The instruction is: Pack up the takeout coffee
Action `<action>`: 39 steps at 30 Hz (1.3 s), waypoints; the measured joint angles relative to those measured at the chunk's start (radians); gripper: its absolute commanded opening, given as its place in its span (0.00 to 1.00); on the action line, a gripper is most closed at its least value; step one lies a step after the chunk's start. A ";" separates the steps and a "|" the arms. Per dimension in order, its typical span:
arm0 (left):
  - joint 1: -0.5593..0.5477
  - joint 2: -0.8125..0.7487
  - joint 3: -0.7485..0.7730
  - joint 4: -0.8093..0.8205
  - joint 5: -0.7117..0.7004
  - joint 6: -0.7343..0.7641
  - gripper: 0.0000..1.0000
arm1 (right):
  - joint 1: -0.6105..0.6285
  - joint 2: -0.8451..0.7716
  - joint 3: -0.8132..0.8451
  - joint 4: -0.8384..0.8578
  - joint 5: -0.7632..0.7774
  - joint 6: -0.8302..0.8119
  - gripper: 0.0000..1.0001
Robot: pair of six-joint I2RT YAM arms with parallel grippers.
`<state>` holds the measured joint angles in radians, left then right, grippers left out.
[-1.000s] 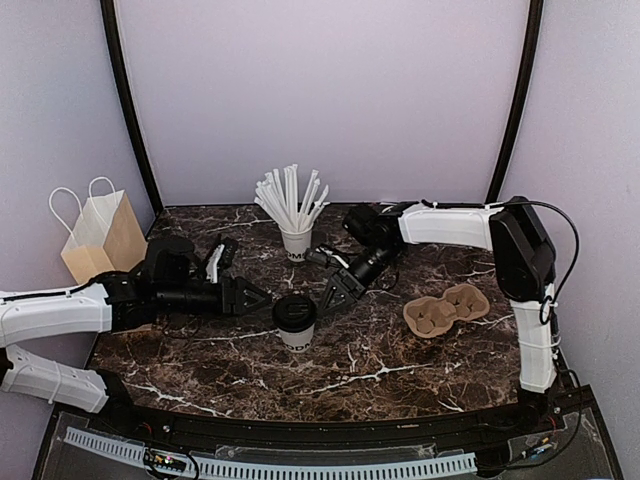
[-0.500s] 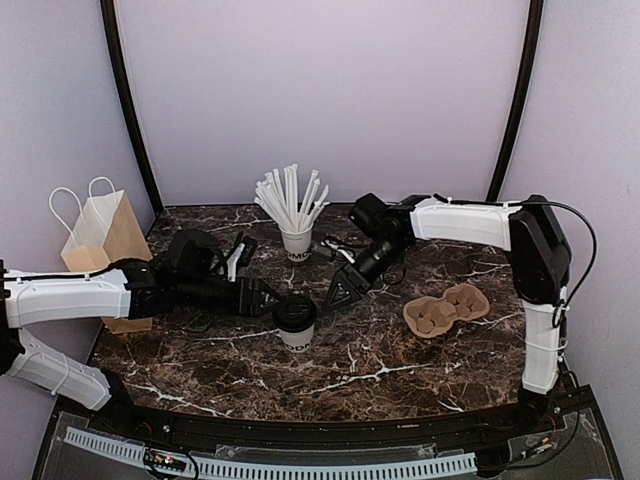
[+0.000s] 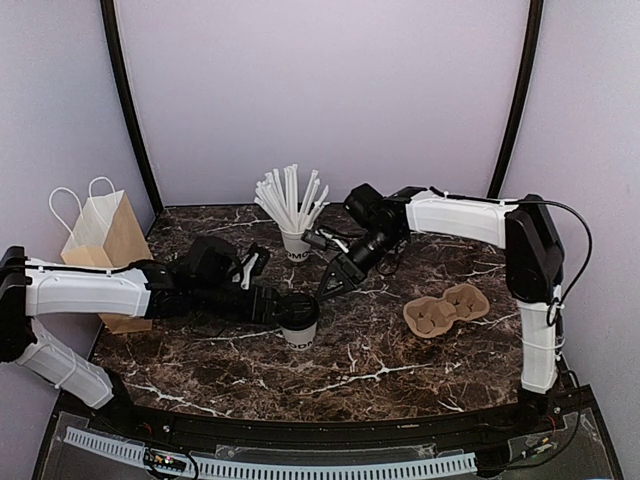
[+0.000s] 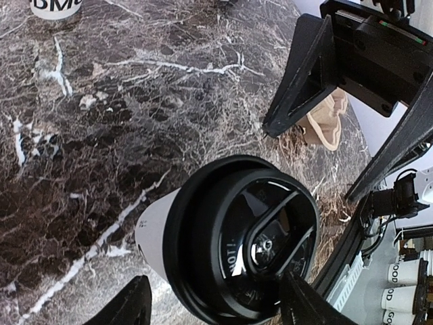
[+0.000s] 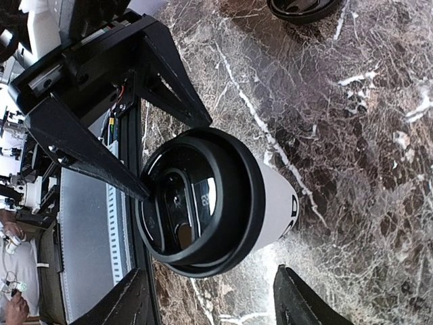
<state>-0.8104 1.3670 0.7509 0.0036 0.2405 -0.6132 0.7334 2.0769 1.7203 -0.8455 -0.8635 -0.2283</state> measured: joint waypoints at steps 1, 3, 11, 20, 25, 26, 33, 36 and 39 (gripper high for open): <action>0.000 0.006 0.003 0.006 0.000 0.000 0.64 | 0.001 0.006 0.010 0.000 -0.001 0.000 0.65; 0.000 0.023 0.013 0.015 0.001 0.003 0.64 | 0.003 0.021 0.029 0.000 -0.006 -0.001 0.65; 0.017 0.137 0.124 0.016 0.037 0.087 0.61 | 0.002 0.084 0.047 -0.023 -0.063 -0.029 0.65; 0.035 0.227 0.210 -0.004 0.113 0.143 0.59 | -0.006 0.027 -0.060 -0.012 -0.075 -0.030 0.65; 0.037 0.251 0.232 0.000 0.138 0.163 0.59 | -0.004 -0.013 -0.122 -0.008 -0.074 -0.024 0.67; 0.040 0.251 0.232 0.002 0.138 0.165 0.59 | -0.003 -0.018 -0.131 -0.008 -0.076 -0.021 0.68; 0.056 0.251 0.232 0.005 0.137 0.191 0.63 | 0.006 -0.026 -0.142 -0.010 -0.106 0.004 0.69; 0.060 0.251 0.232 0.005 0.135 0.206 0.65 | 0.009 -0.026 -0.142 -0.010 -0.113 0.005 0.69; 0.060 0.245 0.232 0.002 0.126 0.222 0.66 | 0.009 -0.026 -0.145 -0.009 -0.113 0.005 0.69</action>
<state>-0.7506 1.6119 0.9829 0.0055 0.3660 -0.3916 0.7425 2.0510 1.5753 -0.8547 -0.9764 -0.2230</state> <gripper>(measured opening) 0.646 0.688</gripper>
